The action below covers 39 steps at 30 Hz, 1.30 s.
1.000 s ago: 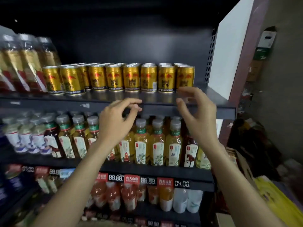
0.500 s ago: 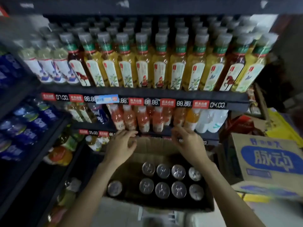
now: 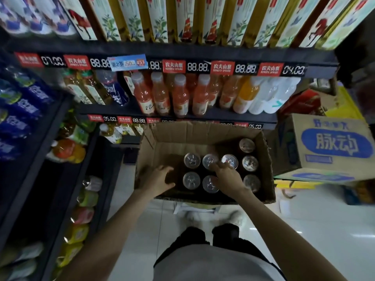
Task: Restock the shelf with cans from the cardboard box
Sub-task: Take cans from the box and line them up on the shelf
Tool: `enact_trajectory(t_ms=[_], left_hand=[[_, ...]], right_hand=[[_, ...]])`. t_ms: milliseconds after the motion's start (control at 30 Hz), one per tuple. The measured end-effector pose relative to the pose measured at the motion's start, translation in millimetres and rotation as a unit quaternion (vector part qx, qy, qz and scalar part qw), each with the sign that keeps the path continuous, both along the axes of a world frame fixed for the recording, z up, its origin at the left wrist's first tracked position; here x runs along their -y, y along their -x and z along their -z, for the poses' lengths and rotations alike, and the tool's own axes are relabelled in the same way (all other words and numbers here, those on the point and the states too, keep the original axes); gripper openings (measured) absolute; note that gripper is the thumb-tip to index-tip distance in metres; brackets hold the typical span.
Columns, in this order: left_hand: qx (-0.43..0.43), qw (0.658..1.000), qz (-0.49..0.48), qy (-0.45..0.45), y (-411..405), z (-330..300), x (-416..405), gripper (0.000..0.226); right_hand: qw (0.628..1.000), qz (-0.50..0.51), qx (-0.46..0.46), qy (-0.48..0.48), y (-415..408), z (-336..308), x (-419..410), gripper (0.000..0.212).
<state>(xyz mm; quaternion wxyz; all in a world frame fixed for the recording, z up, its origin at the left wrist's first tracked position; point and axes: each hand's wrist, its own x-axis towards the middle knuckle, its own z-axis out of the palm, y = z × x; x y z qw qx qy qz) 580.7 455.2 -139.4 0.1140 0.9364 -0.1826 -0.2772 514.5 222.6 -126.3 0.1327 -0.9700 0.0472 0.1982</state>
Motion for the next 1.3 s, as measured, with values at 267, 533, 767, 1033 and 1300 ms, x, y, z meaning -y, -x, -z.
enact_trajectory(t_ms=[267, 533, 767, 1033, 1300], left_hand=[[0.105, 0.981, 0.033, 0.161, -4, 14, 54, 0.051], [0.074, 0.974, 0.124, 0.177, -22, 30, 161, 0.061], [0.026, 0.981, 0.110, 0.156, -48, 39, 246, 0.068], [0.073, 0.982, 0.133, 0.109, -48, 39, 255, 0.060], [0.004, 0.928, -0.062, 0.368, -23, -20, 203, 0.058]], right_hand=[[0.992, 0.065, 0.100, -0.027, 7, 6, 28, 0.036], [0.973, 0.196, 0.033, 0.120, -1, 27, 69, 0.047], [0.967, 0.166, 0.051, 0.187, -6, 21, 74, 0.021], [0.965, 0.216, 0.135, 0.069, 26, -37, 87, 0.051], [0.925, 0.262, 0.203, -0.188, 42, -80, 134, 0.067]])
